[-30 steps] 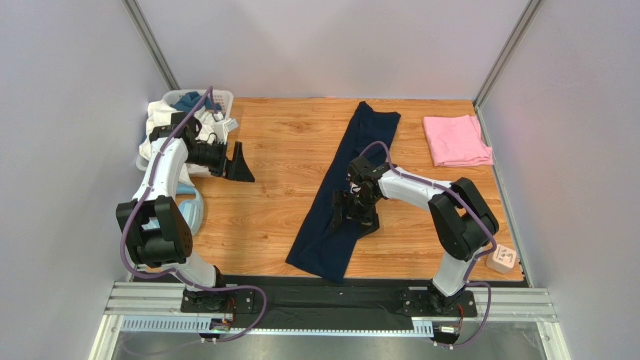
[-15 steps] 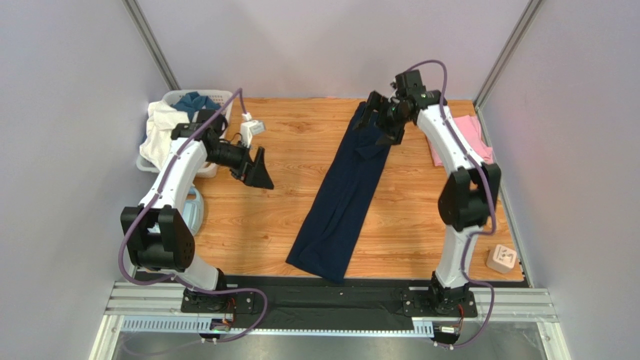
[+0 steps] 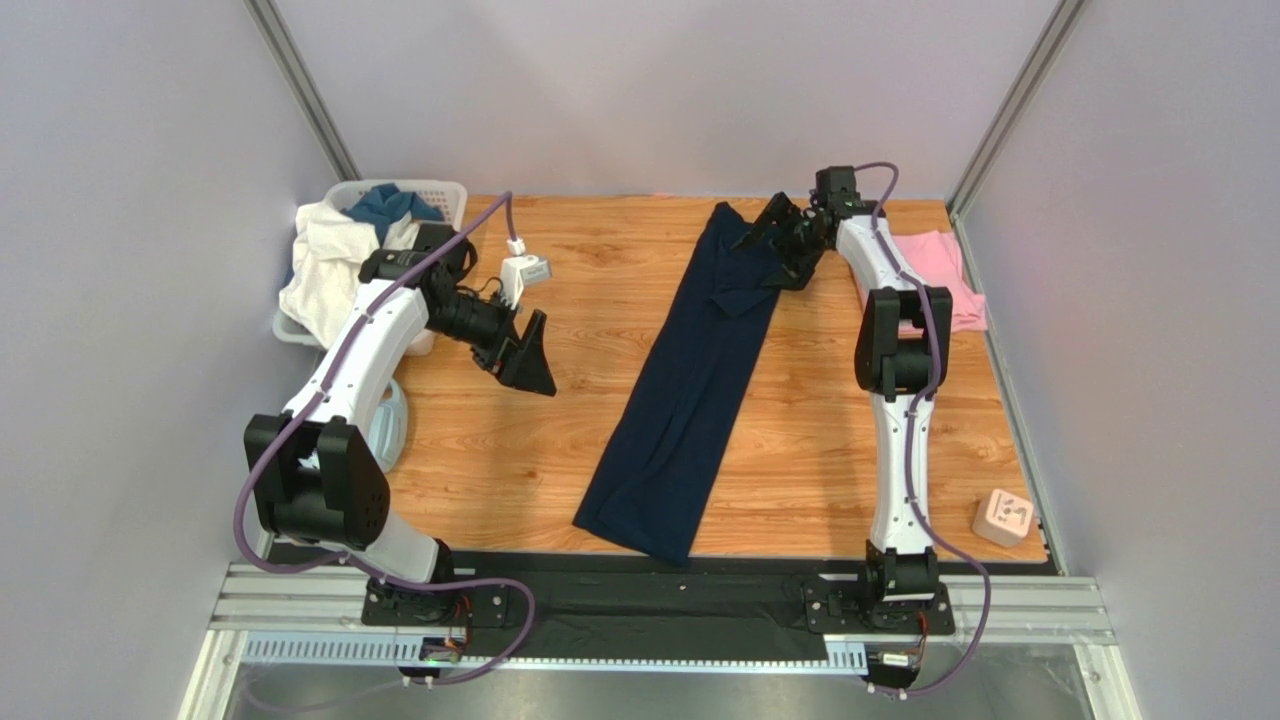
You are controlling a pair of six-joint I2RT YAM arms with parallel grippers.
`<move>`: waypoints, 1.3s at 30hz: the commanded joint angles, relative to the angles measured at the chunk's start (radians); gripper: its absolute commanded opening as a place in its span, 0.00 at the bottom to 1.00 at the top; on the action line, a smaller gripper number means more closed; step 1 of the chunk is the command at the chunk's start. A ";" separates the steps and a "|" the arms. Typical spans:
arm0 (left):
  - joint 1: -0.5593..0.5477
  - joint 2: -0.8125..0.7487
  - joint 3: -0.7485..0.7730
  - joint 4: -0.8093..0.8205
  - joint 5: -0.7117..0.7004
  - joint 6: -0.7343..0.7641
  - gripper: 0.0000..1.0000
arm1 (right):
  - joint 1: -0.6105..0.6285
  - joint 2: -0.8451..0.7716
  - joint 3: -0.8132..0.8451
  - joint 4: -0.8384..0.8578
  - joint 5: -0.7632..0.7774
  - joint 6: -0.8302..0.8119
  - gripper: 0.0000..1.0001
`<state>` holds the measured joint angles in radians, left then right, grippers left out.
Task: Fold and stack the t-shirts
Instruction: Rotate the tshirt 90 degrees
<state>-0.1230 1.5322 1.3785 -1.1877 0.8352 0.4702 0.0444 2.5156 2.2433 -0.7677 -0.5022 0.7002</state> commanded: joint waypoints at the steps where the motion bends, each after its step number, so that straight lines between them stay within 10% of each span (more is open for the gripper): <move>1: -0.003 -0.035 -0.010 -0.018 0.001 0.050 1.00 | 0.003 -0.034 -0.066 0.120 -0.050 0.033 1.00; 20: -0.001 0.019 0.080 -0.041 -0.025 0.025 1.00 | 0.075 0.305 0.194 0.351 -0.371 0.246 1.00; 31: 0.023 0.009 0.064 -0.004 -0.013 -0.005 1.00 | 0.057 -0.204 -0.016 0.134 -0.296 0.021 1.00; 39: 0.077 -0.017 -0.012 0.108 0.001 -0.085 1.00 | 0.149 -0.607 -0.609 0.155 -0.223 -0.064 1.00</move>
<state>-0.0643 1.5539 1.4002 -1.1687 0.8074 0.4450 0.1165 2.0655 1.8732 -0.6308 -0.7441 0.6971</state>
